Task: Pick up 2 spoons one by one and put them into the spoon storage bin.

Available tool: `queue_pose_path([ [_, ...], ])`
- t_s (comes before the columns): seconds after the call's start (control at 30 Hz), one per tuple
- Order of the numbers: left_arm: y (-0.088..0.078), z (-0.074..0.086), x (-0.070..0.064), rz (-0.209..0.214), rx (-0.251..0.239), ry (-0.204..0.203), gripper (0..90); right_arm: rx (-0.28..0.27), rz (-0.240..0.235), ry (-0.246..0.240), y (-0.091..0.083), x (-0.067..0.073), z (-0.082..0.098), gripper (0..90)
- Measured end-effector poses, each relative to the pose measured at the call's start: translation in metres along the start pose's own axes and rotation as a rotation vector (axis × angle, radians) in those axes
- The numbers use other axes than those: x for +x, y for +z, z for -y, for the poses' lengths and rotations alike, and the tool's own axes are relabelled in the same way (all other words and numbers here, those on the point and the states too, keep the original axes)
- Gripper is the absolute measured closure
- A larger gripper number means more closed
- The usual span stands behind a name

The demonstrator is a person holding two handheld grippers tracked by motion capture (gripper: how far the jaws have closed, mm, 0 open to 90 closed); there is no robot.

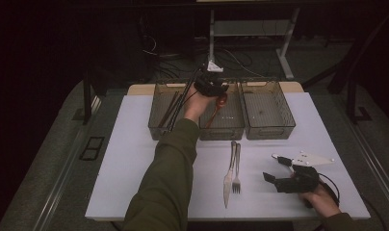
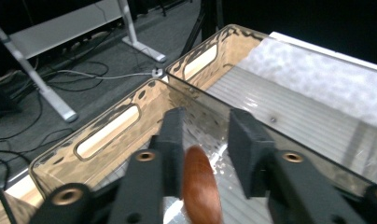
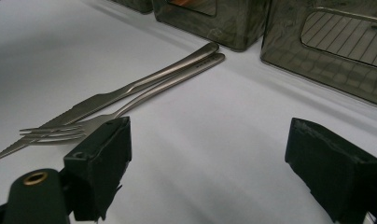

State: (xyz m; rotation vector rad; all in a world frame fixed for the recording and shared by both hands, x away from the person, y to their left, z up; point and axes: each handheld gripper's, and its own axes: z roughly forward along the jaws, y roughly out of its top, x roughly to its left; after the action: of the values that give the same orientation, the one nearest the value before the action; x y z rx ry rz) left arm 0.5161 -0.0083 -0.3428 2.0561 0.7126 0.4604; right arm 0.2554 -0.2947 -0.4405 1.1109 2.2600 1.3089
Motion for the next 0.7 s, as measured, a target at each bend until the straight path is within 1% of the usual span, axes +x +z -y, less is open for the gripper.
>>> queue_pose_path([
  [0.07, -0.001, 0.000, -0.001, 0.005, -0.006, 0.000, 58.1, 0.001, 0.000, 0.000, 0.000, 0.000, 0.000, 14.2],
  [0.17, -0.005, -0.001, -0.002, 0.027, -0.011, 0.003, 55.0, 0.003, 0.000, 0.001, 0.000, 0.000, 0.000, 14.2],
  [0.2, -0.005, 0.000, -0.004, 0.036, -0.025, -0.013, 54.8, 0.004, 0.000, 0.002, 0.000, 0.001, 0.000, 14.2],
  [0.23, -0.007, 0.000, -0.005, 0.044, -0.029, -0.019, 53.9, 0.006, 0.000, 0.003, 0.000, 0.001, 0.000, 14.2],
  [0.27, -0.009, 0.000, -0.005, 0.050, -0.024, -0.010, 52.9, 0.006, 0.001, 0.002, 0.000, 0.001, 0.000, 14.2],
  [0.3, -0.010, 0.001, -0.007, 0.056, -0.040, -0.025, 52.7, 0.006, 0.001, 0.002, 0.000, 0.001, 0.000, 14.2],
  [0.33, -0.013, 0.001, -0.007, 0.065, -0.034, -0.015, 52.2, 0.007, 0.002, 0.001, 0.000, 0.001, 0.000, 14.2],
  [0.37, -0.014, 0.002, -0.009, 0.072, -0.047, -0.031, 51.1, 0.007, 0.002, 0.002, 0.000, 0.001, 0.000, 14.2],
  [0.43, -0.018, 0.004, -0.009, 0.089, -0.039, -0.019, 48.6, 0.009, 0.003, 0.002, 0.000, 0.001, 0.000, 14.2],
  [0.47, -0.020, 0.005, -0.011, 0.099, -0.046, -0.032, 47.0, 0.009, 0.003, 0.003, 0.000, 0.001, 0.000, 14.2],
  [0.57, -0.027, 0.009, -0.014, 0.117, -0.049, -0.017, 45.4, 0.009, 0.003, 0.000, 0.000, 0.001, 0.000, 14.2],
  [0.7, -0.037, 0.014, -0.017, 0.150, -0.055, -0.023, 43.1, 0.011, 0.006, -0.002, 0.000, 0.001, 0.001, 14.2],
])
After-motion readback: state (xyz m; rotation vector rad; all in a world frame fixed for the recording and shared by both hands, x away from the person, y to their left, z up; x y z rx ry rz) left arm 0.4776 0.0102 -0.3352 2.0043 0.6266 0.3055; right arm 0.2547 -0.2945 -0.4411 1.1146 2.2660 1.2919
